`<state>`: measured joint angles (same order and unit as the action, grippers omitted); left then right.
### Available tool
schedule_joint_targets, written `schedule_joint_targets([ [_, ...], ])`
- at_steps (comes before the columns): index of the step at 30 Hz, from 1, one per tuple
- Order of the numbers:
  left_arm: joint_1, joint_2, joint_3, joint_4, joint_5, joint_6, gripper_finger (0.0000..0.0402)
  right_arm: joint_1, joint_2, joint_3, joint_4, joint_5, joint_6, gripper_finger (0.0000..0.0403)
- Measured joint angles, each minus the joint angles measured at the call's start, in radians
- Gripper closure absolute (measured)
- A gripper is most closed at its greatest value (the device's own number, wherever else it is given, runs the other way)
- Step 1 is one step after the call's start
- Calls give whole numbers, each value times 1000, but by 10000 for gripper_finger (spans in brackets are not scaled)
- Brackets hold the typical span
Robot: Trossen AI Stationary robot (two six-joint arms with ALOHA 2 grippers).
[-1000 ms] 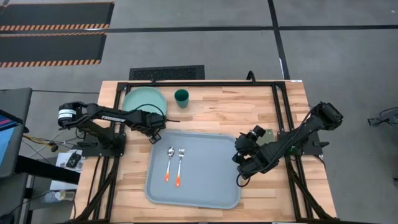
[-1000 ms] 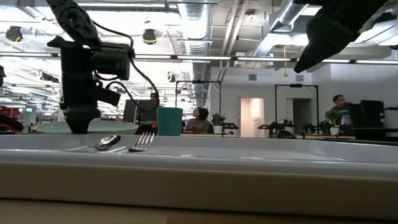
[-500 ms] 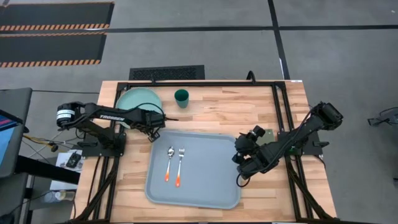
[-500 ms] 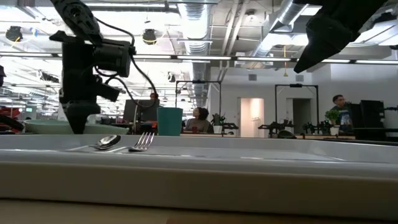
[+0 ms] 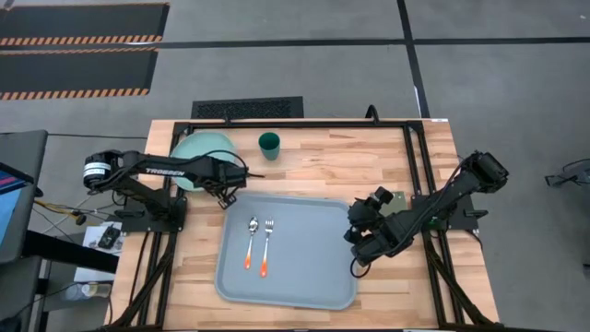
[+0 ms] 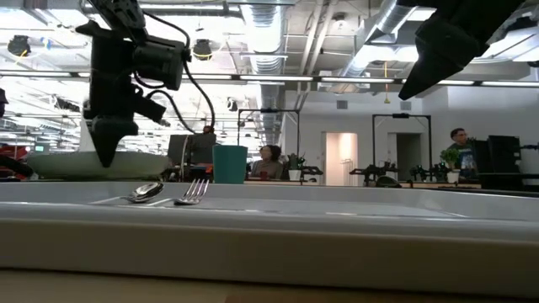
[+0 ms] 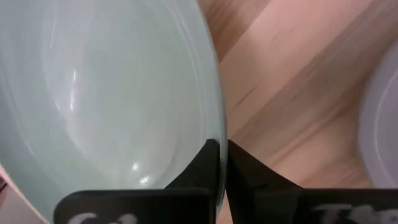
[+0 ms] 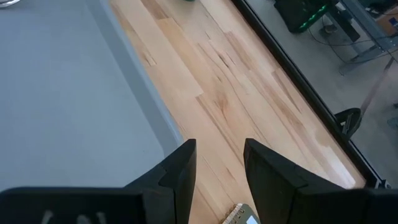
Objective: Pick and place plate/cup/fork/spoon on tray
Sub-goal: Put the green plate to the right of the orange fork on the blue serving tray
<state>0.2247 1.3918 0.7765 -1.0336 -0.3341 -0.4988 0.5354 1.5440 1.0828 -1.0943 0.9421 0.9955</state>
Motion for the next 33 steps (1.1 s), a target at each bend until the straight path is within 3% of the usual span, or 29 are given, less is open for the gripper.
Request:
schedule_joint_targets([
  [9, -30, 0, -2, -65, -12, -63, 401, 0, 0, 0, 1, 0, -1, 244],
  [16, -31, 0, 19, -56, -77, -50, 401, 0, 0, 0, 7, 0, 0, 244],
  [26, -22, 0, 185, -61, -250, 48, 401, 0, 0, 0, 33, 0, 0, 244],
  [33, -24, 0, 332, -175, -360, 95, 401, 0, 0, 0, 33, 0, 0, 244],
])
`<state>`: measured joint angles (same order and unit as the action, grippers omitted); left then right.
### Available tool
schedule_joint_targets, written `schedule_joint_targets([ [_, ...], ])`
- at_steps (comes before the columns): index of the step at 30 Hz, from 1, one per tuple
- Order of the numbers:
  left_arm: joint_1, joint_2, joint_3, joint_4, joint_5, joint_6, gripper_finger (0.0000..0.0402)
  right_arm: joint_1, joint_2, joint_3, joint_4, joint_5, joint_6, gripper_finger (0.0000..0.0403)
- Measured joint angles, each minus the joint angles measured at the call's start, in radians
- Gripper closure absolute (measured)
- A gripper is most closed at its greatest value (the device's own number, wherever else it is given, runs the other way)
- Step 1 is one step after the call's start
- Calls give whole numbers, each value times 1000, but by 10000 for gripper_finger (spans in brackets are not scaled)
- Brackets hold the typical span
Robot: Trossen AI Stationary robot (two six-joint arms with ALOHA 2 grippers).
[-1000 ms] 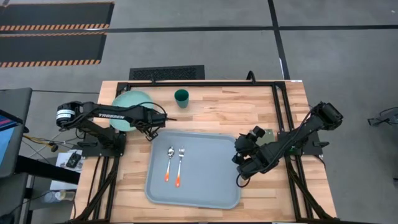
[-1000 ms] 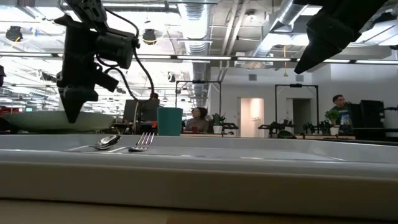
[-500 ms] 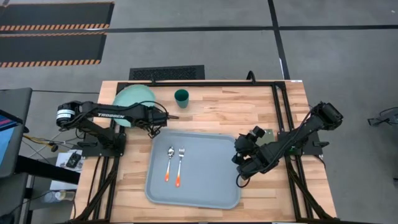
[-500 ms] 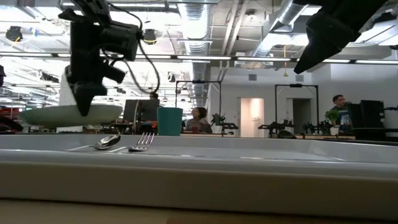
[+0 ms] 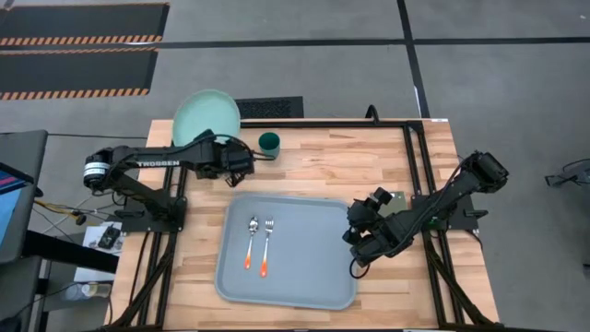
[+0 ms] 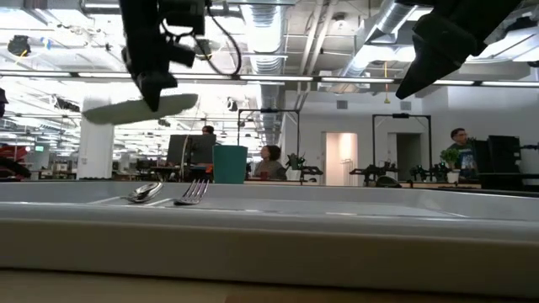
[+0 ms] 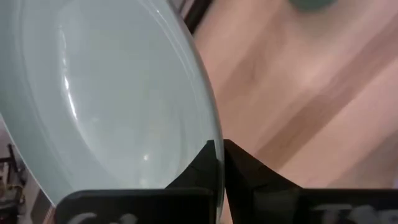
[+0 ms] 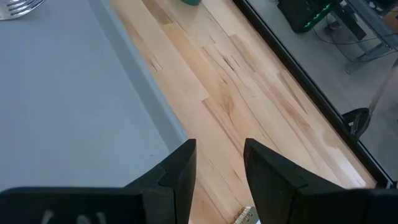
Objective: Pick and place plate/cup/fork/spoon on tray
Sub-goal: Put the green plate to the right of the orange fork on the blue serving tray
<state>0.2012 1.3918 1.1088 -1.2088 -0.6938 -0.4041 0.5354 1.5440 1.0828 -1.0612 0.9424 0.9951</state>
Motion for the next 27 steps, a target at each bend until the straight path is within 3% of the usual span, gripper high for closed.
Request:
schedule_joint_targets([
  [15, -142, 0, 195, 117, -92, 246, 401, 0, 0, 0, -2, 1, -5, 244],
  [22, -291, 0, 202, 285, -32, 523, 401, -1, 0, 0, -1, 1, -7, 244],
  [27, -372, 2, 202, 370, -12, 626, 401, -1, 0, 0, -2, 1, -8, 244],
])
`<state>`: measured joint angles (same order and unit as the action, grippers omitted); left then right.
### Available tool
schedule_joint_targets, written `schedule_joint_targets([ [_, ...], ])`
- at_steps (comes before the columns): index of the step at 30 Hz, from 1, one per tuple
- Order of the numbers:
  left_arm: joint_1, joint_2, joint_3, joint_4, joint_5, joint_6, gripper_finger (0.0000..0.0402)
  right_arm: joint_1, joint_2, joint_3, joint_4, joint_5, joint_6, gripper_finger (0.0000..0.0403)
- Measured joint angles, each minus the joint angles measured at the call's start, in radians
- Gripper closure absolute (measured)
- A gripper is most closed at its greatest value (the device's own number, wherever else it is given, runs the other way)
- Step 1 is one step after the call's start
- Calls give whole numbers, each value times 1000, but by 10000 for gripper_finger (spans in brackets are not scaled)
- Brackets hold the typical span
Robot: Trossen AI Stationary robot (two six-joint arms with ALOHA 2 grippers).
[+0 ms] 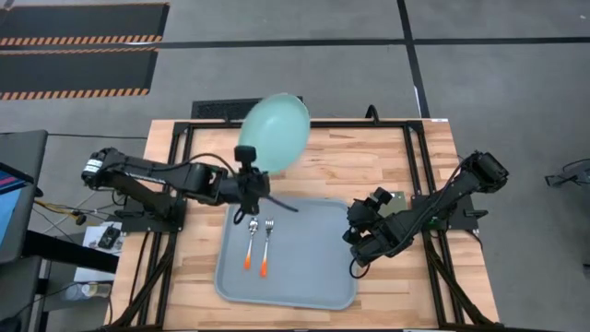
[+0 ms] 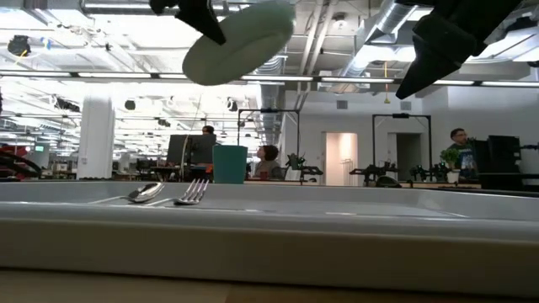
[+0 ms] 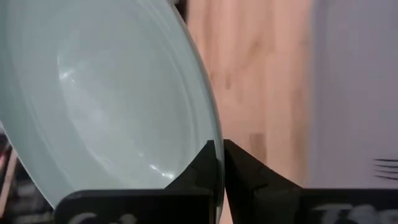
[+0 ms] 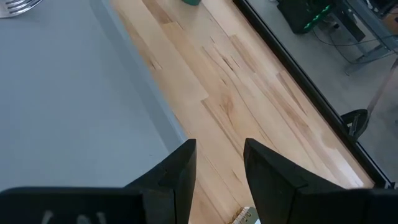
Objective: Pick and place plate/cup/fork/spoon on tray
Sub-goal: Put the green plate to the right of the orange fork on the blue serving tray
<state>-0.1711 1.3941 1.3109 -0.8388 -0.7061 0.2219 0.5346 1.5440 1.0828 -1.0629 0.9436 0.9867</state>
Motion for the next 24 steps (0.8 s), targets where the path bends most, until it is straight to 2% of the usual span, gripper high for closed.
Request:
schedule_joint_targets([
  [6, -65, 0, 0, 1, 205, 48, 401, 0, 0, 0, 0, 0, 0, 244],
  [11, -118, 0, 0, 0, 294, 31, 401, 0, 0, 0, 1, 0, 0, 244],
  [16, -175, 0, 0, 0, 419, 108, 401, 0, 0, 0, 1, 0, 0, 244],
  [20, -216, 0, 0, 0, 464, 135, 401, 0, 0, 0, 2, 0, 0, 244],
  [24, -246, 20, -4, 2, 465, 166, 401, 0, 0, 0, 4, 0, 0, 244],
])
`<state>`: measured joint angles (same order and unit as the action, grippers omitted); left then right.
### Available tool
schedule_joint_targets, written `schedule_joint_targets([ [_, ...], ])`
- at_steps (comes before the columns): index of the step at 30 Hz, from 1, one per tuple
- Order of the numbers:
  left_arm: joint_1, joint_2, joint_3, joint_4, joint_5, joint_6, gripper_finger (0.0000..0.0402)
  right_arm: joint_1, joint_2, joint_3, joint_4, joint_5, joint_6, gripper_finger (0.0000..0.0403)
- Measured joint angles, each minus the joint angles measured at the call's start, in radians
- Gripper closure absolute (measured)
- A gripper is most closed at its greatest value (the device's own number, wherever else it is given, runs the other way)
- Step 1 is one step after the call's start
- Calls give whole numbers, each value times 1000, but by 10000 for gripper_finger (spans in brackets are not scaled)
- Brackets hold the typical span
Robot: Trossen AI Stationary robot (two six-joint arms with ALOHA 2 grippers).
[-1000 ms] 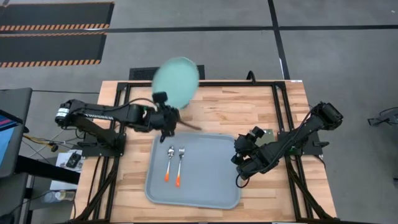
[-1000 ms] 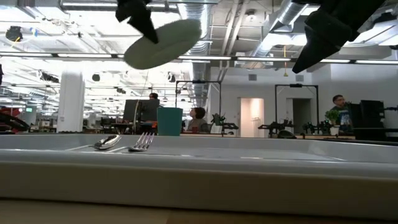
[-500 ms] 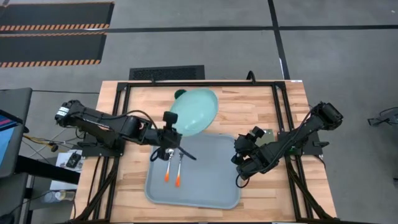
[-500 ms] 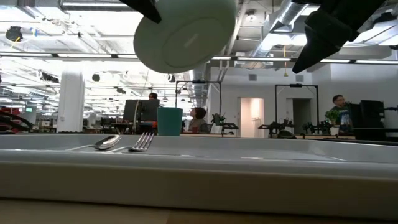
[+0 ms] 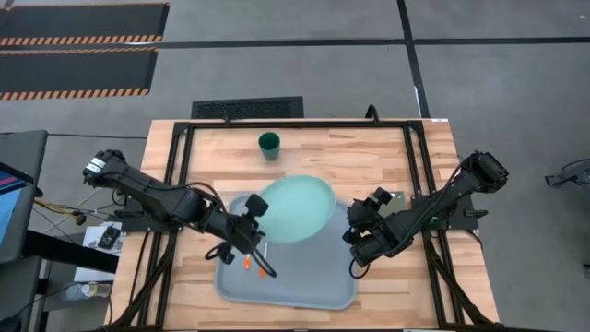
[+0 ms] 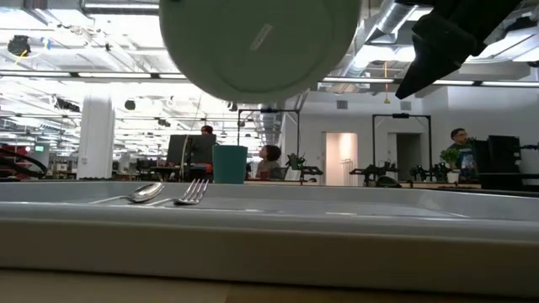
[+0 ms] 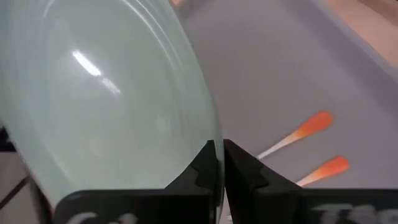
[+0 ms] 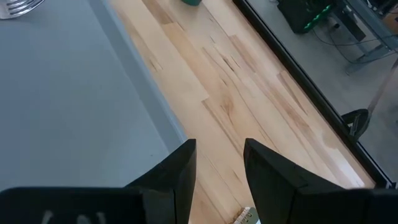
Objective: Pick and place plate/cup/fork/spoon on tray
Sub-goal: Put the green plate to the right of the orange fork on the blue serving tray
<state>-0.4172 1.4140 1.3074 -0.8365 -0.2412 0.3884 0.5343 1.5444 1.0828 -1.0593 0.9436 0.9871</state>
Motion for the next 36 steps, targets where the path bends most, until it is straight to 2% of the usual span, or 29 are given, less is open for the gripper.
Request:
schedule_joint_targets([
  [6, -21, 87, -3, -42, 49, -2, 401, 0, -1, -22, 30, 0, 2, 244],
  [13, -40, 204, -4, -121, 13, 58, 401, 5, 0, -26, 24, -3, 7, 244],
  [21, -66, 242, 6, -92, -77, 133, 401, 34, -27, 8, 18, 2, 2, 244],
  [24, -65, 242, 7, -46, -77, 151, 401, 54, -72, 48, 17, 70, -57, 244],
  [30, -45, 256, 8, 8, -53, 181, 401, 120, -282, 95, -55, 355, -169, 250],
  [32, -36, 266, 8, 19, -42, 183, 401, 139, -390, 95, -90, 389, -176, 254],
  [36, -25, 289, 8, 26, -25, 220, 401, 178, -614, 67, -116, 391, -168, 264],
])
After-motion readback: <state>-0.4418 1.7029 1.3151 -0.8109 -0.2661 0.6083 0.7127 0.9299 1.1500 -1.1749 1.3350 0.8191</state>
